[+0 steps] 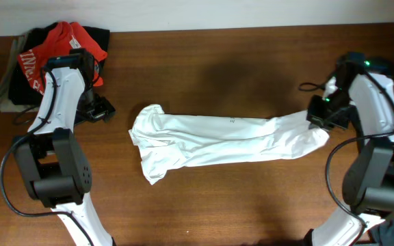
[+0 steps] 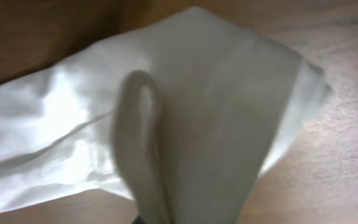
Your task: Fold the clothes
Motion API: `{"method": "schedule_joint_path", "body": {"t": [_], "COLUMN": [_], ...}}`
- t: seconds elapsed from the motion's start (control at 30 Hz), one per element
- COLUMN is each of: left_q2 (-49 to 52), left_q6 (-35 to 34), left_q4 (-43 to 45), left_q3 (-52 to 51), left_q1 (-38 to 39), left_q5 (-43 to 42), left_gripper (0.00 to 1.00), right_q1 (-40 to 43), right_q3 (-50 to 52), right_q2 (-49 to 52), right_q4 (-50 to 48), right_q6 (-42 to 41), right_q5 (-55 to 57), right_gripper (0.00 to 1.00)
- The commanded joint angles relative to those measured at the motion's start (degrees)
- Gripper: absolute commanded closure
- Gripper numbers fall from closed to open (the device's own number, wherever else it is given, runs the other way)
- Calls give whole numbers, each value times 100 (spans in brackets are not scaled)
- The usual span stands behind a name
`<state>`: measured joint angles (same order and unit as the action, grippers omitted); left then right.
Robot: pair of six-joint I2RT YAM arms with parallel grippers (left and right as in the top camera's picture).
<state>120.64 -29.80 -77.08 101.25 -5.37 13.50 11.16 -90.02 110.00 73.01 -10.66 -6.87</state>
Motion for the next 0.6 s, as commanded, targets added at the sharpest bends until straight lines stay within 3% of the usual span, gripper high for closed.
{"method": "schedule_joint_path", "body": {"t": [0.0,0.23,0.57], "left_q2": [-42,-42,-42], "left_q6": [-11,-11,-11], "left_q4": [-7,-9,-9], "left_q3": [-2,-2,-2], "left_q1": [11,11,11], "left_q5": [-26,-26,-26], "left_gripper": [1,1,1], "right_q1": [-688,-1947,-3003], "right_q3": [-166,-149,31], "right_q2": [-68,-68,-20], "right_q4": [13,-221,-715], "right_q6": [-103,-442,-944], "right_q5": [114,114,90], "right_gripper": [96,96,96]}}
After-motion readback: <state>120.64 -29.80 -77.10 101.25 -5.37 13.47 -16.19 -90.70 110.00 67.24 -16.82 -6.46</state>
